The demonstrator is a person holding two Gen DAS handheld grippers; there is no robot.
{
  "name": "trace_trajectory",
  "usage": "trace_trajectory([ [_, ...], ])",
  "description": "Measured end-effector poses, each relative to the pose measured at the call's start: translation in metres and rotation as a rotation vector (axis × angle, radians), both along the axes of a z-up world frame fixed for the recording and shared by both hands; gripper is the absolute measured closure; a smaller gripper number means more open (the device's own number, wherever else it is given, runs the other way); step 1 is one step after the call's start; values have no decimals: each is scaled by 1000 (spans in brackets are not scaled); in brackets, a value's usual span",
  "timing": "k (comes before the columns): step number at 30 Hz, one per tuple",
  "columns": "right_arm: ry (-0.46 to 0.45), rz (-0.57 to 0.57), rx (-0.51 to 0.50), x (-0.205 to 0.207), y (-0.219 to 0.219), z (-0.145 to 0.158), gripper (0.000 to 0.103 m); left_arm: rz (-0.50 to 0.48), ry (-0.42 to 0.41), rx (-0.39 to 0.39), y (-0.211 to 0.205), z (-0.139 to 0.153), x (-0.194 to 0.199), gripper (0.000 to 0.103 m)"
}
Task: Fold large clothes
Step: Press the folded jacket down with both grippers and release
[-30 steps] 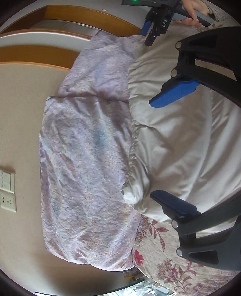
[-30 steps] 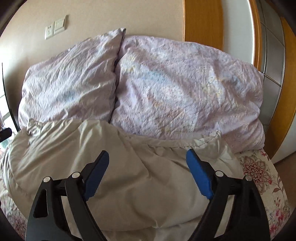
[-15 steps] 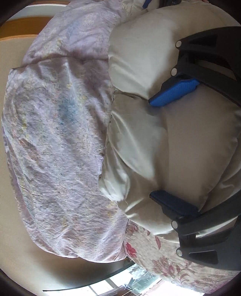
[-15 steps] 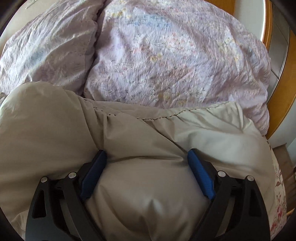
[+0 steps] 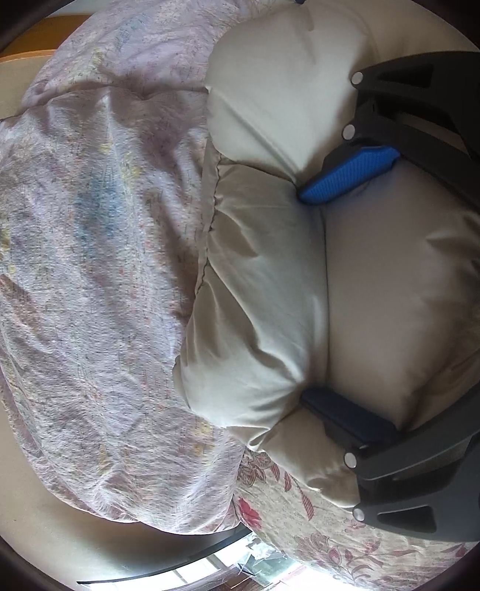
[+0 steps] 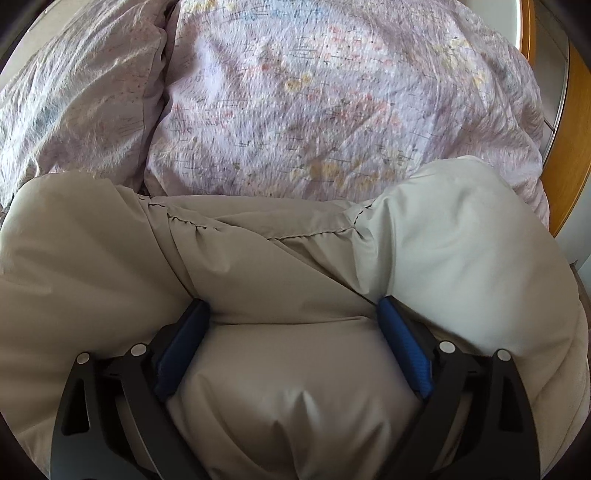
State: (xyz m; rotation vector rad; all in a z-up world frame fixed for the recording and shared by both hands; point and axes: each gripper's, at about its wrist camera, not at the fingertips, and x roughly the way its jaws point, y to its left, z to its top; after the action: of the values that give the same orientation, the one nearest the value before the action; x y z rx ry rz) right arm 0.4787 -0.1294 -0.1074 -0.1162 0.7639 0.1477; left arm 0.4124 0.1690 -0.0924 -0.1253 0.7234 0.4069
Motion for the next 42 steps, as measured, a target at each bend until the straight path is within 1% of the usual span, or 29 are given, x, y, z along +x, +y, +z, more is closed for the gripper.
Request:
trace_trajectory([
  [2, 38, 22, -13, -4, 0, 5, 9, -7, 8, -8, 0, 5, -6, 3],
  [3, 42, 39, -9, -7, 0, 13, 10, -12, 8, -14, 1, 9, -12, 3],
  [4, 18, 57, 8, -15, -4, 23, 10, -17, -2, -22, 1, 14, -19, 3],
  [5, -28, 71, 25, -24, -9, 35, 10, -24, -20, -31, 2, 21, -25, 3],
  [7, -121, 60, 16, -33, -22, 56, 10, -31, -56, -47, 7, 33, -34, 3],
  [8, -138, 47, 1, -32, -27, 62, 10, -33, -63, -54, 9, 37, -35, 3],
  [9, -137, 22, -18, -27, -33, 64, 10, -28, -56, -50, 11, 40, -34, 3],
  [11, -136, -21, -35, -14, -40, 66, 10, -10, -47, -20, 15, 44, -28, 3],
  [14, -140, -90, -52, -1, -55, 61, 10, 30, -54, 35, 21, 47, -22, 3],
  [17, -96, -138, -45, 12, -64, 44, 10, 71, -61, 78, 28, 47, -19, 3],
  [19, -59, -147, -37, 16, -72, 32, 10, 105, -31, 85, 38, 38, -14, 3],
  [21, -39, -151, 0, 20, -76, 25, 8, 122, 12, 1, 53, 24, -9, 3],
  [23, -9, -151, 13, 25, -78, 19, 6, 145, 22, -84, 68, 15, -8, 2],
  [25, 14, -150, 13, 29, -78, 15, 4, 147, 22, -139, 76, 10, -6, 2],
  [26, 23, -149, 22, 30, -78, 12, 3, 146, 29, -149, 77, 7, -4, 2],
  [28, 44, -150, 42, 34, -80, 8, 2, 143, 39, -144, 76, 3, -1, 2],
  [31, 63, -149, 51, 42, -85, 1, 1, 141, 58, -154, 77, -3, 6, 2],
  [38, 98, -148, 64, 54, -94, -9, 1, 139, 66, -287, 95, -16, 11, 2],
  [42, 103, -150, 70, 59, -103, -18, 1, 141, 56, -329, 105, -21, 10, 2],
])
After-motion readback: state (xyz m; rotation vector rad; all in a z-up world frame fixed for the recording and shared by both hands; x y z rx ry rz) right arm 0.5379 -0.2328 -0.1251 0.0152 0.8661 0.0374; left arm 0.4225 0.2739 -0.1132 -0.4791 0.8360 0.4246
